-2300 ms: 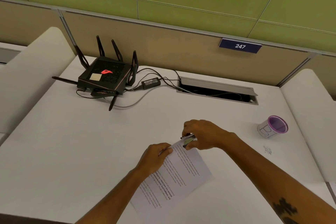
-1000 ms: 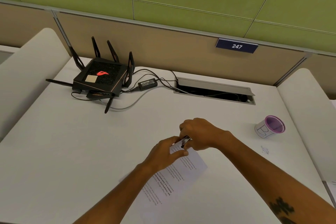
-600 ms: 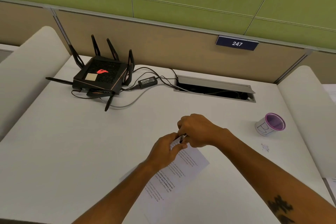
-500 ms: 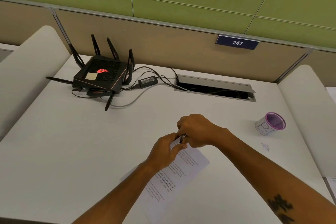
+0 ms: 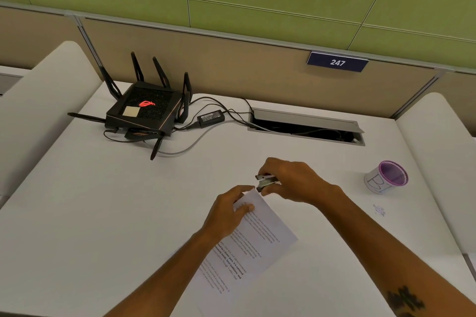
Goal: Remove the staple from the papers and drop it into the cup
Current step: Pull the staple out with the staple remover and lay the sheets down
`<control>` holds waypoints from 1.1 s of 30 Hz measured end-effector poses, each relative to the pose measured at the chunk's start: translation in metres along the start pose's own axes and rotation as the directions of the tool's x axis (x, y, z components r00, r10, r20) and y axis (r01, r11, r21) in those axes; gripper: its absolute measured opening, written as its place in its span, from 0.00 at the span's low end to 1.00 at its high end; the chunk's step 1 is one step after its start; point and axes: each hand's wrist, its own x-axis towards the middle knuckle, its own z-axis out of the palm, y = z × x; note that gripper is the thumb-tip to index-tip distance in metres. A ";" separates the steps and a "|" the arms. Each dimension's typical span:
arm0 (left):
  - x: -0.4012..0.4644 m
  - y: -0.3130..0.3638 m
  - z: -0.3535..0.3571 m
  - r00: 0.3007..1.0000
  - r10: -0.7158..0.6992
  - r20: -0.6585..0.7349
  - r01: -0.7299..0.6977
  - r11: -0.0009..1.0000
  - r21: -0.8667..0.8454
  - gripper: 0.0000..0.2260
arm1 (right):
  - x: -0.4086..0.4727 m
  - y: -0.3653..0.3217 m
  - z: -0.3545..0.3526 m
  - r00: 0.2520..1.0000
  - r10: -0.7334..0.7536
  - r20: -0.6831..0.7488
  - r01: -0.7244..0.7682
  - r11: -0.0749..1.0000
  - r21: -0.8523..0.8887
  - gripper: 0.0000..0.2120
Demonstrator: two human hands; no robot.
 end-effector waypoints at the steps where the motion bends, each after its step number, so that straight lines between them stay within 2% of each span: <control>1: -0.001 0.000 -0.001 1.000 -0.008 -0.016 0.008 1.000 0.000 0.14 | -0.002 0.004 -0.001 0.998 0.061 -0.029 -0.059 0.996 0.069 0.18; 4: 0.001 0.000 -0.002 0.997 -0.022 -0.072 0.022 1.000 -0.004 0.09 | -0.007 0.010 0.002 0.968 0.238 -0.084 -0.194 0.913 0.358 0.20; 7: 0.003 0.003 -0.004 0.991 -0.034 -0.129 0.031 0.999 -0.030 0.10 | -0.015 0.000 0.010 0.944 0.318 -0.085 -0.208 0.778 0.593 0.18; 13: 0.004 0.022 -0.006 0.963 -0.113 -0.244 0.080 0.987 -0.139 0.10 | -0.033 -0.039 0.050 0.903 0.418 -0.104 -0.197 0.616 0.762 0.21; 18: -0.001 0.040 -0.004 0.933 -0.149 -0.328 0.053 0.957 -0.285 0.06 | -0.034 -0.072 0.074 0.804 0.558 -0.204 -0.121 0.489 0.864 0.18; 22: -0.007 0.049 0.001 0.928 -0.176 -0.328 0.039 0.922 -0.384 0.05 | -0.034 -0.089 0.076 0.709 0.630 -0.316 -0.090 0.525 0.846 0.16; 27: -0.017 0.060 0.007 0.928 -0.206 -0.311 0.019 0.858 -0.513 0.09 | -0.036 -0.096 0.074 0.687 0.614 -0.388 -0.042 0.567 0.823 0.17; 31: -0.027 0.065 0.011 0.938 -0.134 -0.320 -0.025 0.893 -0.449 0.11 | -0.039 -0.092 0.073 0.655 0.603 -0.455 -0.009 0.609 0.793 0.16; 33: -0.032 0.066 0.013 0.939 -0.072 -0.337 -0.062 0.927 -0.371 0.13 | -0.041 -0.089 0.073 0.622 0.645 -0.445 -0.019 0.580 0.814 0.10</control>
